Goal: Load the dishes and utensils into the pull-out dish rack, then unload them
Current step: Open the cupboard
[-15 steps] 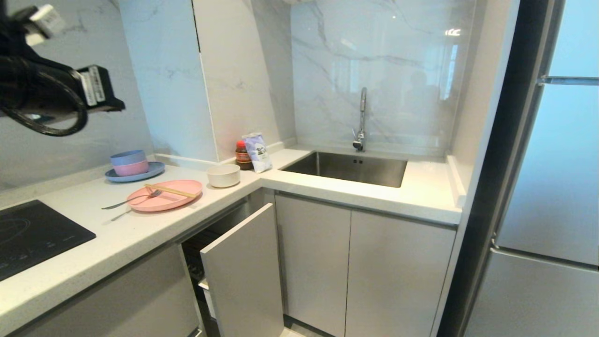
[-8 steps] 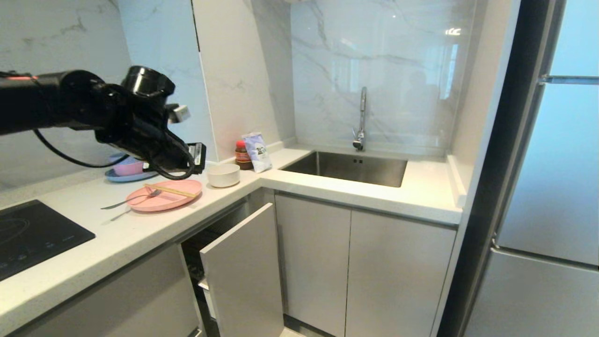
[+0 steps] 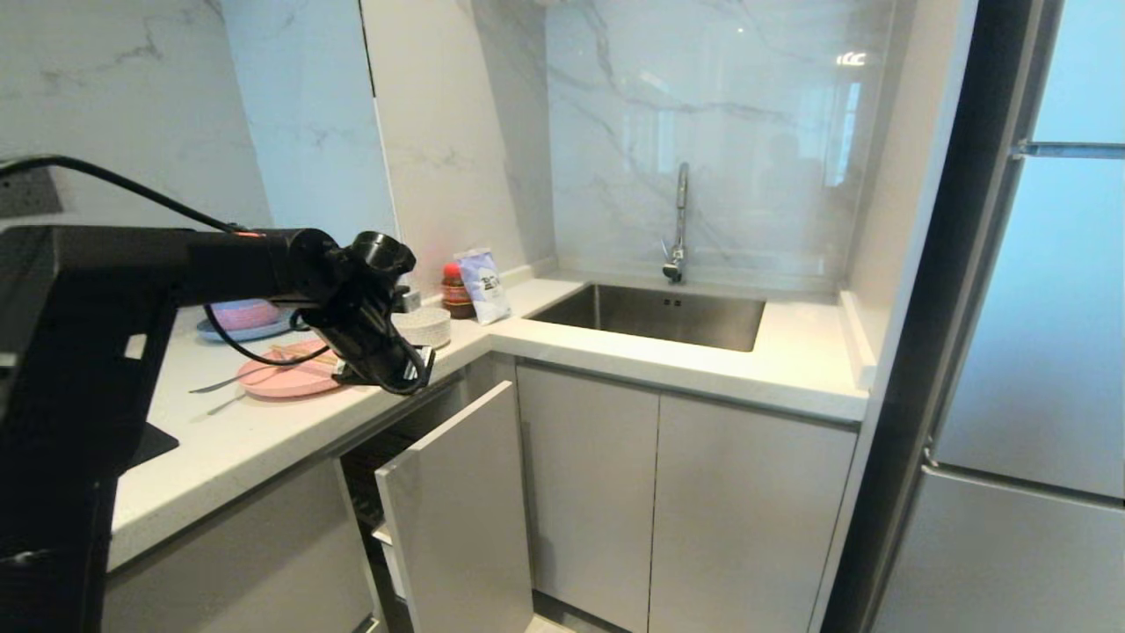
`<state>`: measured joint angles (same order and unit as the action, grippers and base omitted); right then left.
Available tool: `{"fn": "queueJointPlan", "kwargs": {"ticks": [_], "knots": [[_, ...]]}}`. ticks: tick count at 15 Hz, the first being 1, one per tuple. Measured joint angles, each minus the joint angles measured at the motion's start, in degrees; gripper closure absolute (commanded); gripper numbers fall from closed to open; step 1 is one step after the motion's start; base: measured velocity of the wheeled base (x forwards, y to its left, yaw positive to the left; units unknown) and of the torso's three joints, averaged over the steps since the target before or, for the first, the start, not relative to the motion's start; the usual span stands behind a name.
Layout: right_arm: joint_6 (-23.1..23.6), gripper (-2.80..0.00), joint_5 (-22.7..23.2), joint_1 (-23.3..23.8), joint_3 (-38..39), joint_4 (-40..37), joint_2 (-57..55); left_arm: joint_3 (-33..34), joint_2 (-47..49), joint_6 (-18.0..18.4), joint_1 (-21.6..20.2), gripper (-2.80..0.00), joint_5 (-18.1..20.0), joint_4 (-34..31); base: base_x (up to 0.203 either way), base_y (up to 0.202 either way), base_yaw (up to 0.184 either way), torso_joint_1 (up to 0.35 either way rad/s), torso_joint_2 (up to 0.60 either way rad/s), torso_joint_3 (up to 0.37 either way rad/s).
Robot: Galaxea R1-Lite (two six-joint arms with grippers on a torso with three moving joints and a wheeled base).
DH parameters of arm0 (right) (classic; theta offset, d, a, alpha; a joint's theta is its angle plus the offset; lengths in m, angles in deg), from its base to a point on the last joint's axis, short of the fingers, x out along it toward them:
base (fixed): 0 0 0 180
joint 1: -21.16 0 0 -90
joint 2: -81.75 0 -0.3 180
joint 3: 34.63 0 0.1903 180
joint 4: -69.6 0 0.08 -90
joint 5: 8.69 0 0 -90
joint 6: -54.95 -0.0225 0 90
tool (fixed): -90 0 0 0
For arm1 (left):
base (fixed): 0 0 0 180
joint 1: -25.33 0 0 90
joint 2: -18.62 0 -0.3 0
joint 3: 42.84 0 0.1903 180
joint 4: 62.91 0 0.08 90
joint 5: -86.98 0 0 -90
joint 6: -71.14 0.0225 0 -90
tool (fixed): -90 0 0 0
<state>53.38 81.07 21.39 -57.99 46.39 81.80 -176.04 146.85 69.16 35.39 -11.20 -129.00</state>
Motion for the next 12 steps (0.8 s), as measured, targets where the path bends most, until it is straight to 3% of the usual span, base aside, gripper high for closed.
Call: {"fn": "queueJointPlan", "kwargs": {"ticks": [5, 12], "knots": [[0.0, 0.00, 0.0, 0.0, 0.0, 0.0, 0.0, 0.0, 6.3, 0.1, 0.2, 0.00, -0.3, 4.8, 0.000, 0.000, 0.000, 0.000, 0.00, 0.000], [0.0, 0.00, 0.0, 0.0, 0.0, 0.0, 0.0, -0.1, 11.3, -0.1, 0.4, 0.00, -8.9, 9.9, 0.000, 0.000, 0.000, 0.000, 0.00, 0.000]]}}
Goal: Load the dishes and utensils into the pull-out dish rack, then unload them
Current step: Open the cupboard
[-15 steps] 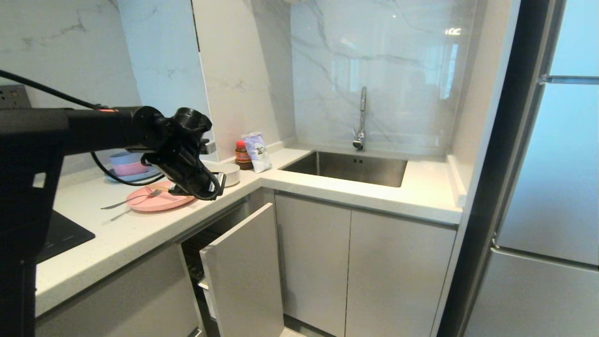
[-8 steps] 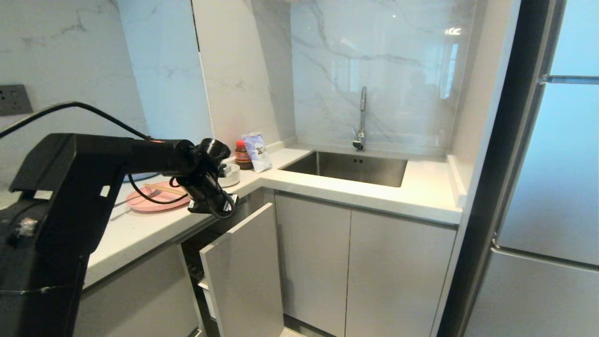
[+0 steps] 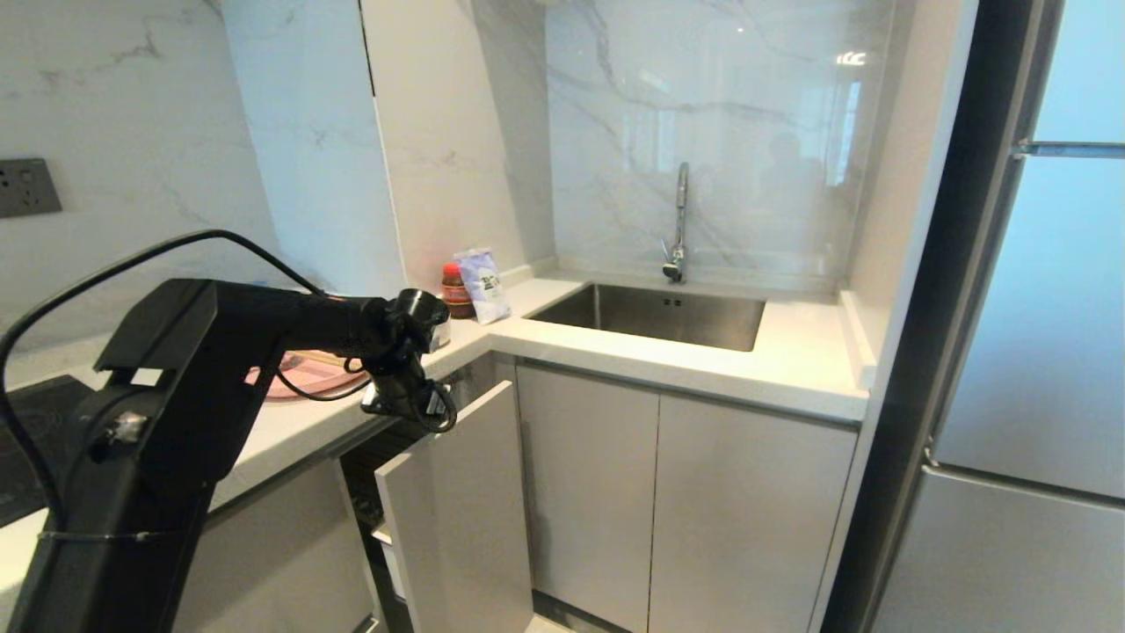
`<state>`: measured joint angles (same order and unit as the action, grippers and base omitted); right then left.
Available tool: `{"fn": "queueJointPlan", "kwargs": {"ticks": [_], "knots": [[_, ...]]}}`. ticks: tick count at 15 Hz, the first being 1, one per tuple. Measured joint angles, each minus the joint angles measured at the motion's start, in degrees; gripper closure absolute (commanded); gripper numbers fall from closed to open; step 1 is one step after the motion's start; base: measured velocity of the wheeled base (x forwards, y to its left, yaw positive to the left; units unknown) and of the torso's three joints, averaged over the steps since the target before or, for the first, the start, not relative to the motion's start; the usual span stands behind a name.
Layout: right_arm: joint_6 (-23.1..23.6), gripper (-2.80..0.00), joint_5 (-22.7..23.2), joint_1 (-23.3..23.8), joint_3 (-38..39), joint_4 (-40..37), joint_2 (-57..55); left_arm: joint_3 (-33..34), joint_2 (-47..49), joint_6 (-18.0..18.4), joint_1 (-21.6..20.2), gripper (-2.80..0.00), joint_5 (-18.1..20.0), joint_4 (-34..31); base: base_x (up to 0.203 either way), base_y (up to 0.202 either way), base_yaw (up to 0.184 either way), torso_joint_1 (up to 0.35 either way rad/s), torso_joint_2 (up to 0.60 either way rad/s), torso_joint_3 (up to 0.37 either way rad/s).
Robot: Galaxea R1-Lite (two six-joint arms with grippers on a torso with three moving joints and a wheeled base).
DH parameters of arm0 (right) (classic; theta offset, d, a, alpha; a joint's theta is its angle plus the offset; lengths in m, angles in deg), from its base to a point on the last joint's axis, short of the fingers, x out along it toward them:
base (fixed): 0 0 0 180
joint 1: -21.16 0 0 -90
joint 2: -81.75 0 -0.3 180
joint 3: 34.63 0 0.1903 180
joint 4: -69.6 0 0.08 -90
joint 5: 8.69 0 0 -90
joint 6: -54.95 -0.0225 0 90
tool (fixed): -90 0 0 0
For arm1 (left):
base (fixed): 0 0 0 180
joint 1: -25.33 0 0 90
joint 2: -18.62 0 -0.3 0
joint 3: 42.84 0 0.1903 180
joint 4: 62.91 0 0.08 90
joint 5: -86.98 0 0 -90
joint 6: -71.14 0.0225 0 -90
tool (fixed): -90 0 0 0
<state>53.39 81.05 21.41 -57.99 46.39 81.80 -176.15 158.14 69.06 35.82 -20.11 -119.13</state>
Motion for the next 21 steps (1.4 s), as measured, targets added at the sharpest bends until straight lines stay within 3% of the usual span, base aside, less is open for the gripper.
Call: {"fn": "queueJointPlan", "kwargs": {"ticks": [17, 21], "knots": [[0.0, 0.00, 0.0, 0.0, 0.0, 0.0, 0.0, 0.0, 3.4, -1.9, 1.3, 0.00, -1.2, 1.0, 0.000, 0.000, 0.000, 0.000, 0.00, 0.000], [0.0, 0.00, 0.0, 0.0, 0.0, 0.0, 0.0, 0.1, 3.5, -4.0, 2.6, 0.00, -0.8, 0.8, 0.000, 0.000, 0.000, 0.000, 0.00, 0.000]]}}
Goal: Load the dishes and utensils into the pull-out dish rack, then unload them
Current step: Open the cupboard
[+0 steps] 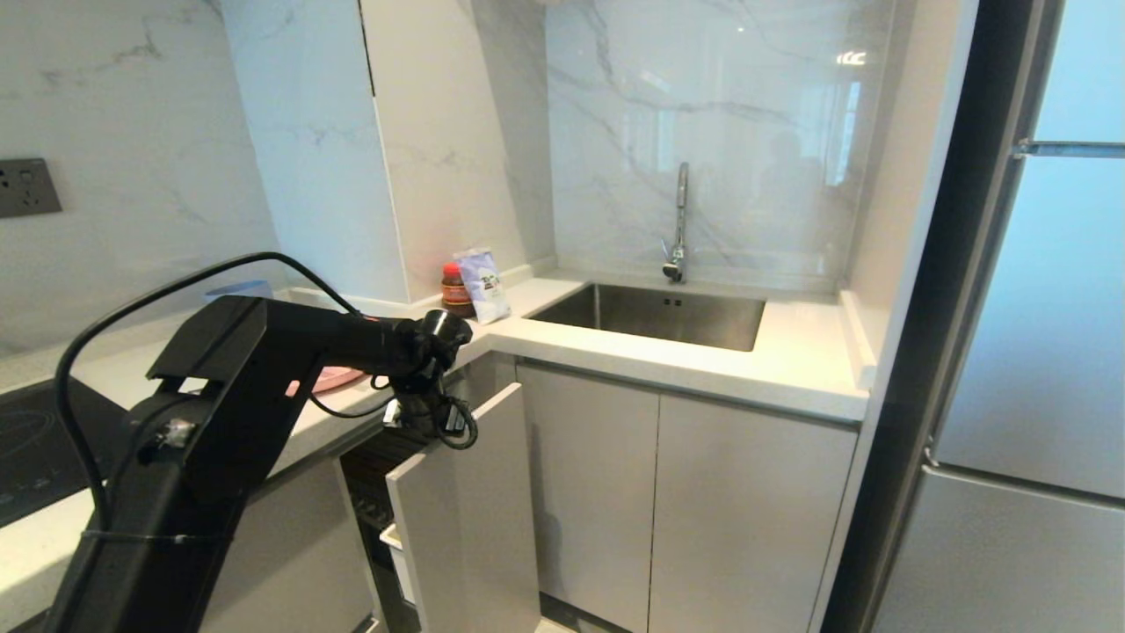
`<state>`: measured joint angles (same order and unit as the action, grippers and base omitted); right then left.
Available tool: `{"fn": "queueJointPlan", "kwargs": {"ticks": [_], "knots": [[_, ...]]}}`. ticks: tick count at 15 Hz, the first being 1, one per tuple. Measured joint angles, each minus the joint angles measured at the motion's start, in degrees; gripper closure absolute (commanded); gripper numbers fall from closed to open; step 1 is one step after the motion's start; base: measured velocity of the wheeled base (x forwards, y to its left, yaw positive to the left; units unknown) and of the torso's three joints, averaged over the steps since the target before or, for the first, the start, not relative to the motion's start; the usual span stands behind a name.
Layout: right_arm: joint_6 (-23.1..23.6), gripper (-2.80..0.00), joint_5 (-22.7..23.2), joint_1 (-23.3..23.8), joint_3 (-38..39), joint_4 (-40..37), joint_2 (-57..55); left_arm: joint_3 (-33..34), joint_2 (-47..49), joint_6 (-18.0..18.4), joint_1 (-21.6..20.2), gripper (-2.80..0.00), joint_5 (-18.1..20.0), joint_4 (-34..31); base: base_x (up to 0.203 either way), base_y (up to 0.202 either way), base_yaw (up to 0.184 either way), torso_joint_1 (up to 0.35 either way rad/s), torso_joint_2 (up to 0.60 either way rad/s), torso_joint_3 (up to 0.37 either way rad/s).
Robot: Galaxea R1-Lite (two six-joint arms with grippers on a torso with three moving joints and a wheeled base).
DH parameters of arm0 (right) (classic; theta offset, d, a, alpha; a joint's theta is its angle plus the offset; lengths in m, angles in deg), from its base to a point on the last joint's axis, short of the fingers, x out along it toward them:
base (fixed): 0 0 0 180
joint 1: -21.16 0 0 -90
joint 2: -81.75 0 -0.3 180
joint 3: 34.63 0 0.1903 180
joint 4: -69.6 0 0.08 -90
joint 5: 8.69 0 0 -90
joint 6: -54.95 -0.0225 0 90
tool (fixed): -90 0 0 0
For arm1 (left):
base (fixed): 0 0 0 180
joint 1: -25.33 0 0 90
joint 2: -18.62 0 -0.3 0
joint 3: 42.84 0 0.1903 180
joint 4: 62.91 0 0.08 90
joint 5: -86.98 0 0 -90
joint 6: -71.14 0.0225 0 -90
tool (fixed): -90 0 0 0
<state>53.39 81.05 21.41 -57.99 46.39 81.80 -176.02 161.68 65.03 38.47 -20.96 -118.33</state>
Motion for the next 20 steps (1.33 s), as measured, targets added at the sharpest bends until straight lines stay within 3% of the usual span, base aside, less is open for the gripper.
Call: {"fn": "queueJointPlan", "kwargs": {"ticks": [5, 8, 11, 20], "knots": [[0.0, 0.00, 0.0, 0.0, 0.0, 0.0, 0.0, 0.2, -0.4, -4.1, 2.7, 0.00, 0.1, 0.4, 0.000, 0.000, 0.000, 0.000, 0.00, 0.000], [0.0, 0.00, 0.0, 0.0, 0.0, 0.0, 0.0, 0.2, -0.6, -9.2, 4.7, 0.00, -0.1, 3.1, 0.000, 0.000, 0.000, 0.000, 0.00, 0.000], [0.0, 0.00, 0.0, 0.0, 0.0, 0.0, 0.0, 0.4, -0.6, -12.0, 6.9, 0.00, -0.1, 3.2, 0.000, 0.000, 0.000, 0.000, 0.00, 0.000], [0.0, 0.00, 0.0, 0.0, 0.0, 0.0, 0.0, 1.4, -4.6, -14.7, 8.8, 0.00, -0.3, 3.0, 0.000, 0.000, 0.000, 0.000, 0.00, 0.000]]}}
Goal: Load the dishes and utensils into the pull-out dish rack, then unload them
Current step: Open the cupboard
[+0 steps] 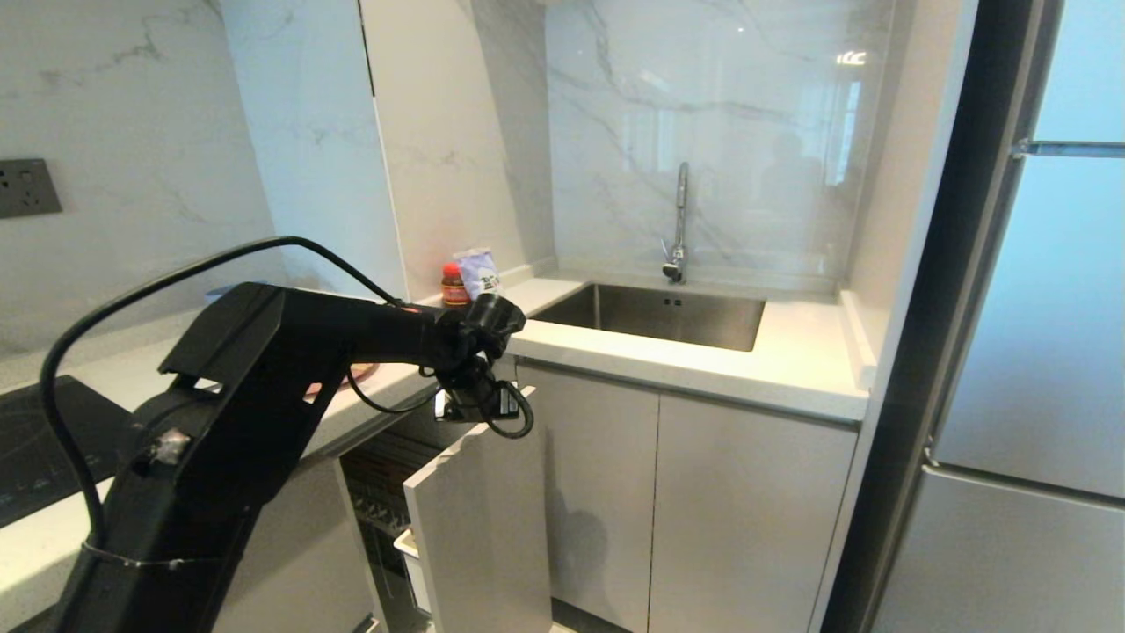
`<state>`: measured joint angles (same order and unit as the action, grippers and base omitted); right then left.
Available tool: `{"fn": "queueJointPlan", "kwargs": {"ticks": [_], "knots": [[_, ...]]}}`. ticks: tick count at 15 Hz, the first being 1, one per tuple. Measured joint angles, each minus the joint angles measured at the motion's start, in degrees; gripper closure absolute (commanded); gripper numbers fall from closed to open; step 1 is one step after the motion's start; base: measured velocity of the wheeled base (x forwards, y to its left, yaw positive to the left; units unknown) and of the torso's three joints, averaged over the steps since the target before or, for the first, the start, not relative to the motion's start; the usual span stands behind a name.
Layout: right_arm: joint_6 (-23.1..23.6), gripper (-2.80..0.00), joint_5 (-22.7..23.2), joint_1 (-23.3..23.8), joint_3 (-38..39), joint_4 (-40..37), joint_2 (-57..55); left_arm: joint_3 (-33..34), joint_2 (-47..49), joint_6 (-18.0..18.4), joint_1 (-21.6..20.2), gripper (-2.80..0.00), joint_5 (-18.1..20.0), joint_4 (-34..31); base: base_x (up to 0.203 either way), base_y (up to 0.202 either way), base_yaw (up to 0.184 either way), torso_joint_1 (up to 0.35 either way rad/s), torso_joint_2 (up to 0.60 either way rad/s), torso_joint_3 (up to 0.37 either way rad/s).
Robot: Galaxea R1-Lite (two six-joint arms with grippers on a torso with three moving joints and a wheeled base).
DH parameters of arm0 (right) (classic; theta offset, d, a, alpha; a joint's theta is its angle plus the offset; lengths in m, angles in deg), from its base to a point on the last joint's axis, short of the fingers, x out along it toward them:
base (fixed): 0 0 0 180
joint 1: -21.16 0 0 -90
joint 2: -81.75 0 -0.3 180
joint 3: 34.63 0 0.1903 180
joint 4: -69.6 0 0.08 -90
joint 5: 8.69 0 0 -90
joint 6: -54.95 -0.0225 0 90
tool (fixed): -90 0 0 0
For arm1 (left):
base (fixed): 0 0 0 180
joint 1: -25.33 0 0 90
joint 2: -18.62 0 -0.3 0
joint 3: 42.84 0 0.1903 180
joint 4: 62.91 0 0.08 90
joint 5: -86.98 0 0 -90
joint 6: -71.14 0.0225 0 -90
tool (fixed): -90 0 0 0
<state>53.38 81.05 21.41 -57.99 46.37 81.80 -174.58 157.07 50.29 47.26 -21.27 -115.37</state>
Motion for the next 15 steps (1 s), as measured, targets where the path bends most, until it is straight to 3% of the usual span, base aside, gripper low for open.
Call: {"fn": "queueJointPlan", "kwargs": {"ticks": [4, 8, 15], "knots": [[0.0, 0.00, 0.0, 0.0, 0.0, 0.0, 0.0, 0.0, -3.4, -1.0, -1.6, 0.00, -5.1, 0.2, 0.000, 0.000, 0.000, 0.000, 0.00, 0.000], [0.0, 0.00, 0.0, 0.0, 0.0, 0.0, 0.0, -1.0, -1.6, 1.4, -3.7, 0.00, -5.5, 0.2, 0.000, 0.000, 0.000, 0.000, 0.00, 0.000], [0.0, 0.00, 0.0, 0.0, 0.0, 0.0, 0.0, -1.5, 4.3, 1.7, -4.1, 0.00, -5.6, 2.2, 0.000, 0.000, 0.000, 0.000, 0.00, 0.000]]}}
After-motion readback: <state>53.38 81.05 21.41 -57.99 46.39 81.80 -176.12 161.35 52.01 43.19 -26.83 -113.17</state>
